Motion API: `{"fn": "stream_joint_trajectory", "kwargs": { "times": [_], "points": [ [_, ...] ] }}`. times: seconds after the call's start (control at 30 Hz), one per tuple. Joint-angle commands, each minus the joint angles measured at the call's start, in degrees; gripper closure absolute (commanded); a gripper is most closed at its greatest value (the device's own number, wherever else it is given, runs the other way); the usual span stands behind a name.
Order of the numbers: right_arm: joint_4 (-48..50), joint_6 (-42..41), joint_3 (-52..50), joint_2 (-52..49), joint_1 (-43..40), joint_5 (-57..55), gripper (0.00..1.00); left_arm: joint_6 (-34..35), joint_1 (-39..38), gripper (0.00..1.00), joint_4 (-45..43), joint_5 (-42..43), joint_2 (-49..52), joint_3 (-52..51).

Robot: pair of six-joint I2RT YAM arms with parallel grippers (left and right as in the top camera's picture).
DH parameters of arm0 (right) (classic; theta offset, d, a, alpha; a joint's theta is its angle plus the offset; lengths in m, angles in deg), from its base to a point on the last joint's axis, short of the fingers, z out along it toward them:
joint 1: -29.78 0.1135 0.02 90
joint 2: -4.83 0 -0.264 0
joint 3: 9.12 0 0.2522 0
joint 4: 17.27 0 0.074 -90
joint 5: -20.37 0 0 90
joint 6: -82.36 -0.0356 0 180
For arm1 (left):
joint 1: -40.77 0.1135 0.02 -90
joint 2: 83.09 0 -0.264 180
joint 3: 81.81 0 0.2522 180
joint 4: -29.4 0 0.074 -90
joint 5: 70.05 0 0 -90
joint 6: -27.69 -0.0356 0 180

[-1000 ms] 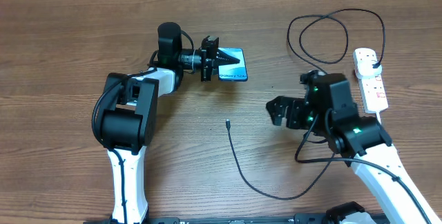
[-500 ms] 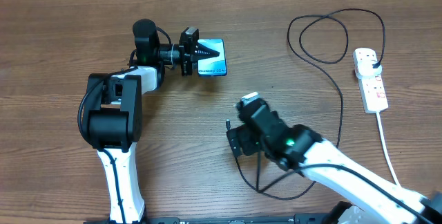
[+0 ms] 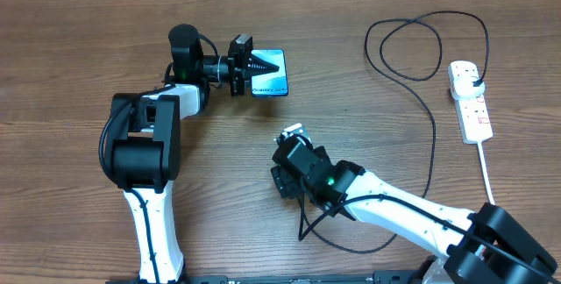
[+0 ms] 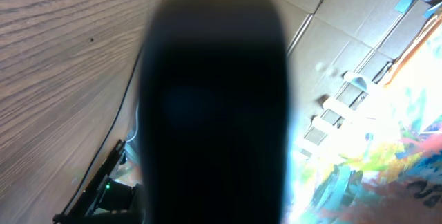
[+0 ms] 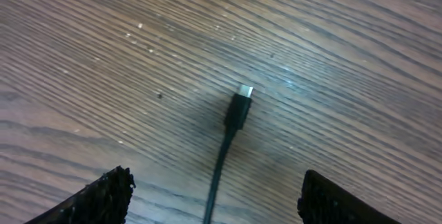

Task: Plug charger to phone and switch on socket
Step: 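Move the right gripper down toward the USB-C cable plug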

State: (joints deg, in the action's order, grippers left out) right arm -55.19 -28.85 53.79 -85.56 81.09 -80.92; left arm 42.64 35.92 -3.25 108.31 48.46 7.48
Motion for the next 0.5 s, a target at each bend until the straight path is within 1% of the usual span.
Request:
{"fn": "stream_joint_trajectory", "kwargs": {
  "times": [0.0,0.13,0.23,0.4,0.47],
  "points": [
    [0.8,-4.6,0.4,-0.2,1.4,-4.3,0.23,0.5,0.0,0.95,-0.6,1.3,-0.3,1.5],
    [1.6,-6.1,0.7,-1.2,1.6,-5.9,0.25,0.5,0.0,0.96,-0.6,1.3,-0.3,1.5],
    [1.3,-6.1,2.1,-4.0,1.9,-5.8,0.28,0.5,0.0,0.96,-0.6,1.3,-0.3,1.5],
    [-1.7,-6.2,5.8,-10.1,2.7,-7.8,0.29,0.5,0.0,0.95,-0.6,1.7,-0.3,1.5],
    [-1.8,-6.5,6.7,-11.7,2.7,-8.1,0.34,0.5,0.0,0.96,-0.6,1.8,-0.3,1.5]
  ]
}}
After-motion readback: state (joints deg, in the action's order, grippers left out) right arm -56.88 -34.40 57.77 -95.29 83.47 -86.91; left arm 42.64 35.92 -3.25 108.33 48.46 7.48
